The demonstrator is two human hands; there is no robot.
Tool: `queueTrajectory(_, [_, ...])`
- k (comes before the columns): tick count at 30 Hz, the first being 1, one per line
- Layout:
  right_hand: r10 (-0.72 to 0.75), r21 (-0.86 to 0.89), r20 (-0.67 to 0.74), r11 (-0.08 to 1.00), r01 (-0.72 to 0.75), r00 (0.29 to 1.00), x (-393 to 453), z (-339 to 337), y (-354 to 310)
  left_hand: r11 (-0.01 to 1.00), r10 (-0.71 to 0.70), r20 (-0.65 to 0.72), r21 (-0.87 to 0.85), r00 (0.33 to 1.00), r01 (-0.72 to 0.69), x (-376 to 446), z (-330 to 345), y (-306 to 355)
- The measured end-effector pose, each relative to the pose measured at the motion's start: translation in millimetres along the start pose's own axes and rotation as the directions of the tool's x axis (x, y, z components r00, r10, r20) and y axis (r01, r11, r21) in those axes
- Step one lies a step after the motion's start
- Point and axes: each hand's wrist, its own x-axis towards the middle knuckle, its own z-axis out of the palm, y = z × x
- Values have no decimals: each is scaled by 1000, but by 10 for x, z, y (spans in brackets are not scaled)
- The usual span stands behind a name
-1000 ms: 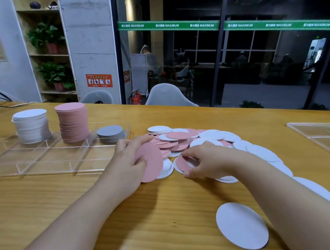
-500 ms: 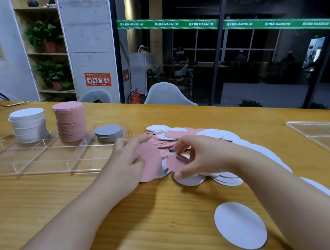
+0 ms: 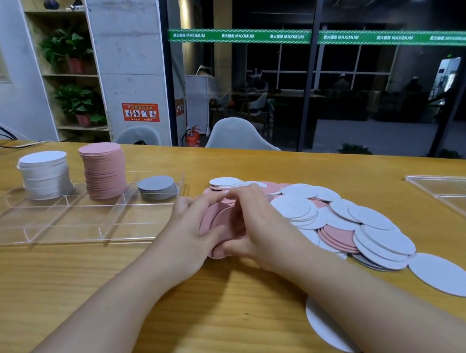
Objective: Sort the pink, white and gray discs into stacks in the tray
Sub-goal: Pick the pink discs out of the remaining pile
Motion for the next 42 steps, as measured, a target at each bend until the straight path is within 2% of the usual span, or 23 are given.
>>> queueTrajectory(4, [-9,-33,3,999,9,1000,5,-74,14,1000,7,-61,-7,998,-8,-1,-62,29])
queueTrajectory(6, [55,-97,1,994,-54,999,10,-68,6,1000,5,-84,-28,996,-7,2,-89,39])
queueTrajectory(9, [127,-38,120,992,-123,985,-16,-8,-44,1000,-2,-22,-1,1000,2,-6,-52,44])
queueTrajectory(11, [114,-40,196,993,-108,974,-56,17,-62,999,-31,39,38,999,30,-17,-19,35])
queueTrajectory(14, [102,-60,230,994,-90,968,-72,6,-3,999,-37,57,11,998,37,-28,-48,49])
queueTrajectory(18, [47,-8,175,999,-46,984,-14,-109,-88,1000,-15,-132,-7,991,14,-2,-156,59])
queueTrajectory(22, [101,-191,155,979,-71,983,109,-151,-73,997,-70,-290,4,954,74,37,-222,-39])
queueTrajectory(26, [189,-231,193,962,-143,963,220,-89,6,994,-100,-303,10,948,108,34,-221,-32])
queueTrajectory(31, [211,-219,165,960,-173,963,363,21,72,987,-152,-303,7,941,161,34,-245,-7])
queueTrajectory(39, [225,-361,186,921,-146,956,489,61,38,979,-182,-333,24,925,201,32,-256,-30])
queueTrajectory(42, [196,-476,168,874,-94,966,485,73,48,979,-192,-342,4,920,206,38,-256,-54])
